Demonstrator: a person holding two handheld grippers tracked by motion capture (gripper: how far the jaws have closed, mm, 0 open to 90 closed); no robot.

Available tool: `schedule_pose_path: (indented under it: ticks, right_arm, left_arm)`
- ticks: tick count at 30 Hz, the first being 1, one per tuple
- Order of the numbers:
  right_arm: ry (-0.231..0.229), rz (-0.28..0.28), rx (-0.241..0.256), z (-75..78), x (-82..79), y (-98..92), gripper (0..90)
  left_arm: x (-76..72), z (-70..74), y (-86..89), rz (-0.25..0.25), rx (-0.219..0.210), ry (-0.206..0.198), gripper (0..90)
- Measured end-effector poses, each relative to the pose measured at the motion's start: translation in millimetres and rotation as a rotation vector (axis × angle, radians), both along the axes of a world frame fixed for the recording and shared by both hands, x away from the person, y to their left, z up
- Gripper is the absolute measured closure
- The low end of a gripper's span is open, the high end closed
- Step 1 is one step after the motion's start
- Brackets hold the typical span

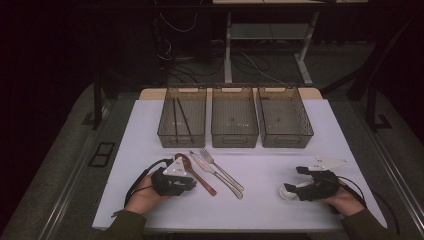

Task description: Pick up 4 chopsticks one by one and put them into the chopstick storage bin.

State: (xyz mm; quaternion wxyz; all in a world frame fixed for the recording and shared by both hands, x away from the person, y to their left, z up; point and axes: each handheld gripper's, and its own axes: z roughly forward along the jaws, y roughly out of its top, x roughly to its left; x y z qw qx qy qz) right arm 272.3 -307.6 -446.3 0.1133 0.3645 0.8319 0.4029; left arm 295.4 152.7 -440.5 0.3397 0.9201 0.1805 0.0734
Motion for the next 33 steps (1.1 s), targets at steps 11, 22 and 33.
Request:
schedule_pose_path:
  ticks: [11, 22, 33]
  right_arm:
    - [-0.001, -0.001, 0.0, 0.4, -0.2, -0.2, 18.8]
    - [-0.005, 0.003, 0.001, 1.1, -0.6, -0.5, 18.8]
    - [-0.004, 0.004, 0.0, 0.9, -0.7, -0.4, 18.7]
  left_arm:
    - [3.6, 3.1, 9.2, 0.076, -0.056, 0.002, 70.1]
    - [-14.5, 17.1, 44.7, 0.173, -0.132, -0.005, 66.8]
    - [-34.6, 13.0, 75.9, 0.219, -0.106, 0.009, 79.2]
